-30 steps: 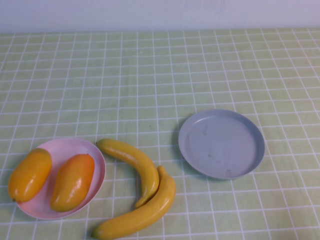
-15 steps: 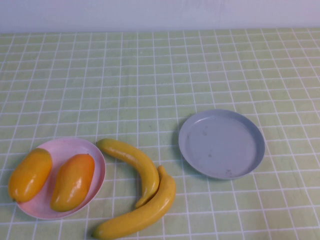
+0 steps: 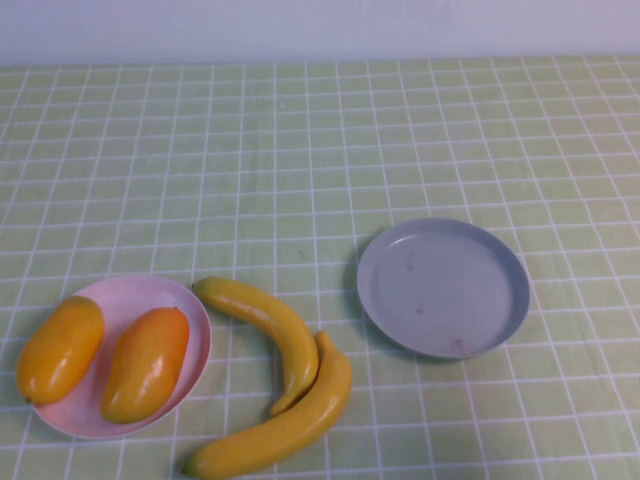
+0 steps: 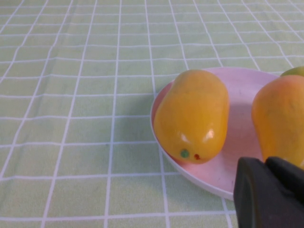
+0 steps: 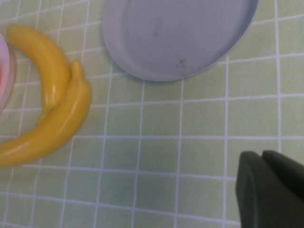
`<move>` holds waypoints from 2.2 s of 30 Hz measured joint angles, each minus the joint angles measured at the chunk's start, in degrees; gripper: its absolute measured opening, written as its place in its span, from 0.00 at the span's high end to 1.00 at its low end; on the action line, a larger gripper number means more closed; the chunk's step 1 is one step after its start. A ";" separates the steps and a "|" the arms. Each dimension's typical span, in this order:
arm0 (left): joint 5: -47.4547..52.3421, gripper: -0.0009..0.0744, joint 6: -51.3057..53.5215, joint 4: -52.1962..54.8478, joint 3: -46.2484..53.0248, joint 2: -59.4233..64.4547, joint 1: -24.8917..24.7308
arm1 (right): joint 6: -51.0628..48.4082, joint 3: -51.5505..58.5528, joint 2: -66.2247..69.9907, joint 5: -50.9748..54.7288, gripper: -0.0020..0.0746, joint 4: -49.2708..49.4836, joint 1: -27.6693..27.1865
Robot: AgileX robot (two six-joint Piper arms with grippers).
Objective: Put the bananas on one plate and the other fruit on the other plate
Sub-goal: Put another type of fruit in the right plate
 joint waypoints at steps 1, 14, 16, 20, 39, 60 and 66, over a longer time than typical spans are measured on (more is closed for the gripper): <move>0.00 0.98 0.00 0.00 0.00 0.00 0.00 | -1.09 -1.05 2.15 0.33 0.99 -0.22 0.00; 0.00 0.98 0.00 0.00 0.00 0.00 0.00 | -2.76 -21.55 31.36 -2.54 0.98 -8.05 27.22; 0.00 0.98 0.00 0.00 0.00 0.00 0.00 | -0.55 -26.48 36.95 -2.42 0.94 -10.46 32.21; 0.00 0.98 0.00 0.00 0.00 0.00 0.00 | 1.96 -37.46 47.96 -0.14 0.78 -15.48 39.10; 0.00 0.98 0.00 0.00 0.00 0.00 0.00 | 5.28 -76.54 82.04 8.94 0.36 -31.29 45.83; 0.00 0.98 0.00 0.00 0.00 0.00 0.00 | 19.88 -78.76 73.97 11.97 0.57 -44.37 43.94; 0.00 0.98 0.00 0.00 0.00 0.00 0.00 | 23.15 -72.71 68.58 14.12 0.57 -48.57 37.60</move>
